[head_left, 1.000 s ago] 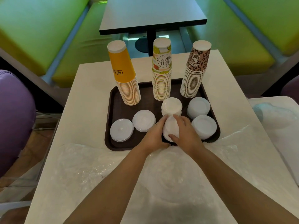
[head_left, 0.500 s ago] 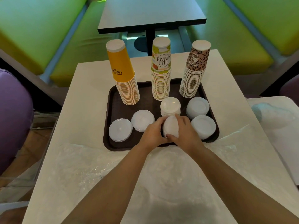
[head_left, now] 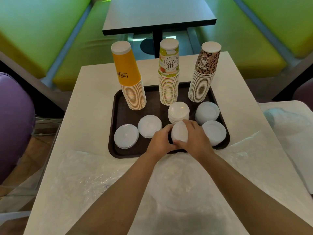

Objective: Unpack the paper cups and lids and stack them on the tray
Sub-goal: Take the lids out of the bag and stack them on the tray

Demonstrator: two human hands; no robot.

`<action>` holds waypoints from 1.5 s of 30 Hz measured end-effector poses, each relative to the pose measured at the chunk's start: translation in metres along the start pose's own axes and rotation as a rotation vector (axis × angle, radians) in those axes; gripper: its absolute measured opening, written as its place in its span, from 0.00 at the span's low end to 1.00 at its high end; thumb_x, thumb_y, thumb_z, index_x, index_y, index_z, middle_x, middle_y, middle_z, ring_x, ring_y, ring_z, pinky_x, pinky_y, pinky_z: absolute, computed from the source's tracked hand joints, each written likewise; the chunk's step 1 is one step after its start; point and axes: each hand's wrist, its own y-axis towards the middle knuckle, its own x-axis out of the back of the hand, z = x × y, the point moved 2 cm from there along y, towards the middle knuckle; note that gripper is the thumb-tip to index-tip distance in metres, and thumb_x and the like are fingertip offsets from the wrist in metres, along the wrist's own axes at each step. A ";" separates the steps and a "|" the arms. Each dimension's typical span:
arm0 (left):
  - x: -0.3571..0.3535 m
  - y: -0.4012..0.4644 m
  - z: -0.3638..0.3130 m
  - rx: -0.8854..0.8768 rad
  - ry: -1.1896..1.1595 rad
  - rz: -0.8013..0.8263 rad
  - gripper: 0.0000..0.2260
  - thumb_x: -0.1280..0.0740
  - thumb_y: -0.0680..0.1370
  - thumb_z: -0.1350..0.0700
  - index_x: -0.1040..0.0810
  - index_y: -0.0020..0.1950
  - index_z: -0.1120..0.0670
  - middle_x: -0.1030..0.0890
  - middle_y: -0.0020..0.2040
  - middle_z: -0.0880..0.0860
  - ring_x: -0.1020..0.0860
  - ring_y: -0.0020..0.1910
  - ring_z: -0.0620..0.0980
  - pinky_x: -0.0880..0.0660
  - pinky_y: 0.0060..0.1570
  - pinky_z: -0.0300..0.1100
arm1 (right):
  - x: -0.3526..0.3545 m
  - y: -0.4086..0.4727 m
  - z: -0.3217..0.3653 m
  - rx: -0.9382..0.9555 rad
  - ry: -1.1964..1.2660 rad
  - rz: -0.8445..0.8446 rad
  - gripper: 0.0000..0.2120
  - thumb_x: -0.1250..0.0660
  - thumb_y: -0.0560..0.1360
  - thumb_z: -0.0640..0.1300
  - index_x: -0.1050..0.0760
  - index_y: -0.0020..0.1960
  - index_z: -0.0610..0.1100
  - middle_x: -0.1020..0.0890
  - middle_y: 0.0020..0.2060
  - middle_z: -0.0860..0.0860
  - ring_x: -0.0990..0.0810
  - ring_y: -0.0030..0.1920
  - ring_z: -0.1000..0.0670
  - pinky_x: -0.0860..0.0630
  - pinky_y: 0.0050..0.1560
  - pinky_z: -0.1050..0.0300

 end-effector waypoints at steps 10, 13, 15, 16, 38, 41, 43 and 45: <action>0.000 -0.001 -0.003 0.002 -0.020 -0.015 0.31 0.24 0.69 0.57 0.31 0.69 0.53 0.24 0.65 0.51 0.26 0.63 0.49 0.30 0.60 0.38 | 0.000 -0.001 0.000 0.012 -0.088 -0.046 0.40 0.34 0.72 0.62 0.49 0.75 0.48 0.40 0.73 0.48 0.40 0.71 0.47 0.42 0.72 0.54; 0.000 -0.001 -0.002 0.001 -0.031 -0.023 0.30 0.24 0.69 0.58 0.31 0.69 0.53 0.24 0.64 0.51 0.26 0.62 0.49 0.31 0.58 0.36 | -0.002 0.000 0.001 0.008 -0.095 -0.054 0.40 0.34 0.72 0.62 0.49 0.75 0.48 0.40 0.73 0.48 0.40 0.71 0.47 0.42 0.72 0.53; -0.001 -0.001 -0.001 0.001 -0.031 -0.028 0.30 0.24 0.69 0.58 0.31 0.69 0.53 0.24 0.64 0.51 0.26 0.62 0.48 0.32 0.56 0.34 | -0.003 0.001 0.001 0.011 -0.083 -0.054 0.40 0.34 0.72 0.62 0.48 0.75 0.49 0.40 0.73 0.49 0.40 0.71 0.47 0.42 0.72 0.53; -0.001 -0.001 -0.001 0.004 -0.029 -0.027 0.30 0.24 0.69 0.58 0.31 0.69 0.53 0.24 0.64 0.51 0.26 0.62 0.48 0.32 0.56 0.34 | -0.002 0.001 0.001 0.011 -0.078 -0.049 0.40 0.34 0.72 0.62 0.48 0.75 0.49 0.40 0.73 0.49 0.40 0.71 0.47 0.43 0.72 0.54; -0.003 -0.002 -0.001 -0.011 -0.032 -0.019 0.36 0.23 0.68 0.56 0.37 0.72 0.52 0.27 0.67 0.51 0.28 0.65 0.49 0.30 0.65 0.46 | 0.000 -0.001 -0.002 -0.050 0.059 -0.033 0.44 0.27 0.69 0.57 0.47 0.75 0.47 0.39 0.73 0.48 0.39 0.71 0.48 0.40 0.71 0.54; -0.003 -0.003 0.000 -0.002 -0.031 -0.021 0.37 0.22 0.68 0.55 0.37 0.72 0.52 0.27 0.68 0.51 0.28 0.65 0.49 0.30 0.65 0.47 | 0.001 -0.002 -0.001 -0.050 0.059 -0.035 0.44 0.27 0.69 0.57 0.48 0.75 0.48 0.40 0.73 0.48 0.39 0.72 0.48 0.40 0.71 0.54; -0.004 -0.003 0.000 0.004 -0.028 -0.022 0.37 0.22 0.68 0.55 0.37 0.72 0.52 0.27 0.68 0.51 0.28 0.65 0.50 0.30 0.66 0.48 | 0.002 -0.004 -0.001 -0.049 0.066 -0.039 0.44 0.27 0.69 0.57 0.47 0.75 0.47 0.40 0.73 0.48 0.39 0.72 0.48 0.40 0.71 0.55; -0.004 -0.004 0.000 0.000 -0.022 -0.033 0.36 0.23 0.68 0.55 0.36 0.72 0.52 0.27 0.68 0.51 0.27 0.65 0.50 0.29 0.66 0.49 | 0.002 -0.005 -0.001 -0.049 0.079 -0.042 0.43 0.27 0.69 0.56 0.47 0.75 0.47 0.39 0.73 0.48 0.39 0.72 0.48 0.40 0.71 0.55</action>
